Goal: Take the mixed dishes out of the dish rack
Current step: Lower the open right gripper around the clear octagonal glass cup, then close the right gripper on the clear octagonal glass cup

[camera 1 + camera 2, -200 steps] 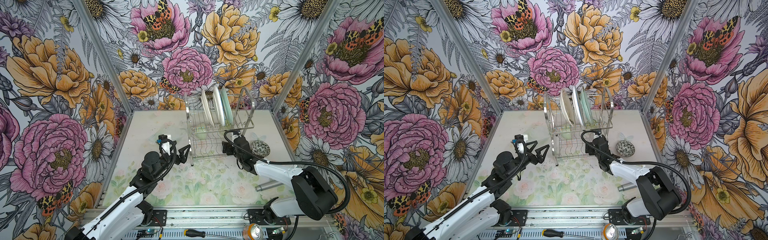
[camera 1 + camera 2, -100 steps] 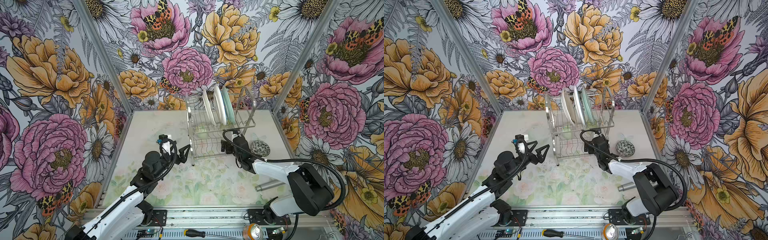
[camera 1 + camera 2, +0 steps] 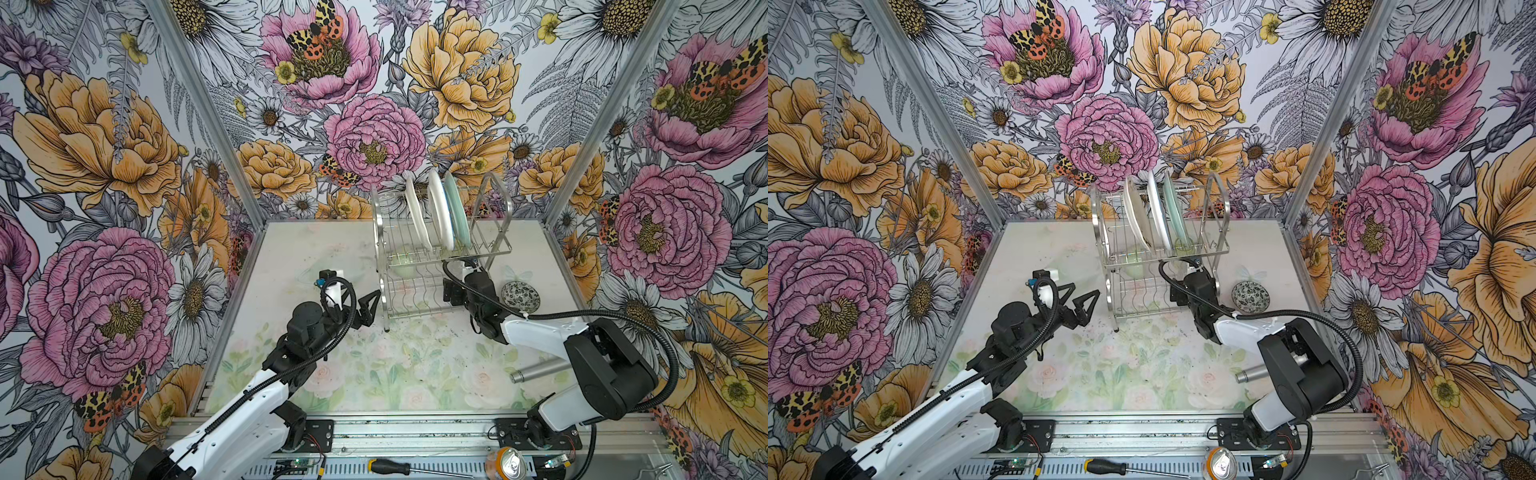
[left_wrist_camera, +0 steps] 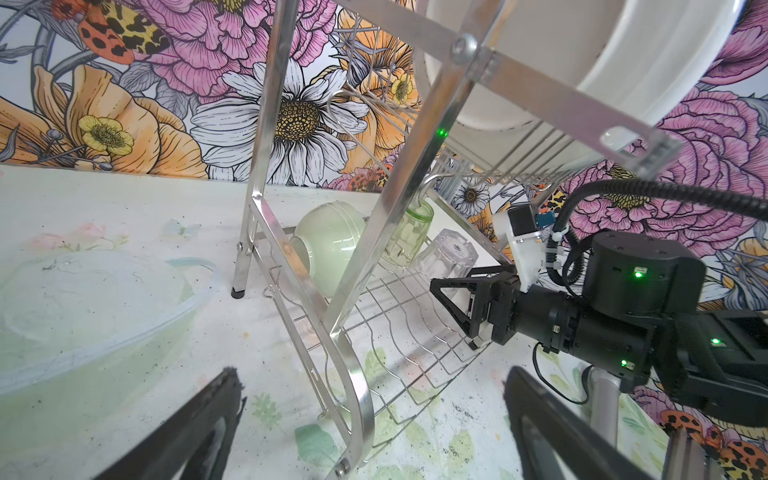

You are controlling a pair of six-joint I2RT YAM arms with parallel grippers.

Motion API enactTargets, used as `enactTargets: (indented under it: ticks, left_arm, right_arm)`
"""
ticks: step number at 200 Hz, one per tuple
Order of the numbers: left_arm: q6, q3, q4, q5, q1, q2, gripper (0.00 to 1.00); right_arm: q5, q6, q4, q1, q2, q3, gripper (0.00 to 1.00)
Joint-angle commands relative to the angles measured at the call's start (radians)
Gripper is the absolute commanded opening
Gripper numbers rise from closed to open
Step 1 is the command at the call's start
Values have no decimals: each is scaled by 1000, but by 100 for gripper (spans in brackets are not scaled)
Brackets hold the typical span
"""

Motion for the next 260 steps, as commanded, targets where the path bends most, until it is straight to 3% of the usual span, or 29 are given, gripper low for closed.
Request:
enactTargets:
  ticks: [1, 112, 145, 198, 260]
  left_arm:
    - [18, -12, 17, -18, 11, 5, 99]
    - [12, -17, 35, -12, 24, 27, 99]
    - [9, -22, 46, -11, 26, 27, 99]
    - [-4, -26, 69, 6, 29, 44, 99]
    - [-6, -41, 72, 1, 29, 18, 99]
  right_arm:
    - [21, 34, -12, -32, 23, 26, 89]
    - [-54, 8, 42, -40, 14, 8, 88]
    - [-72, 8, 57, -40, -27, -31, 82]
    - [-232, 6, 70, -43, -69, -51, 81]
    - [-283, 9, 75, -43, -106, -60, 78]
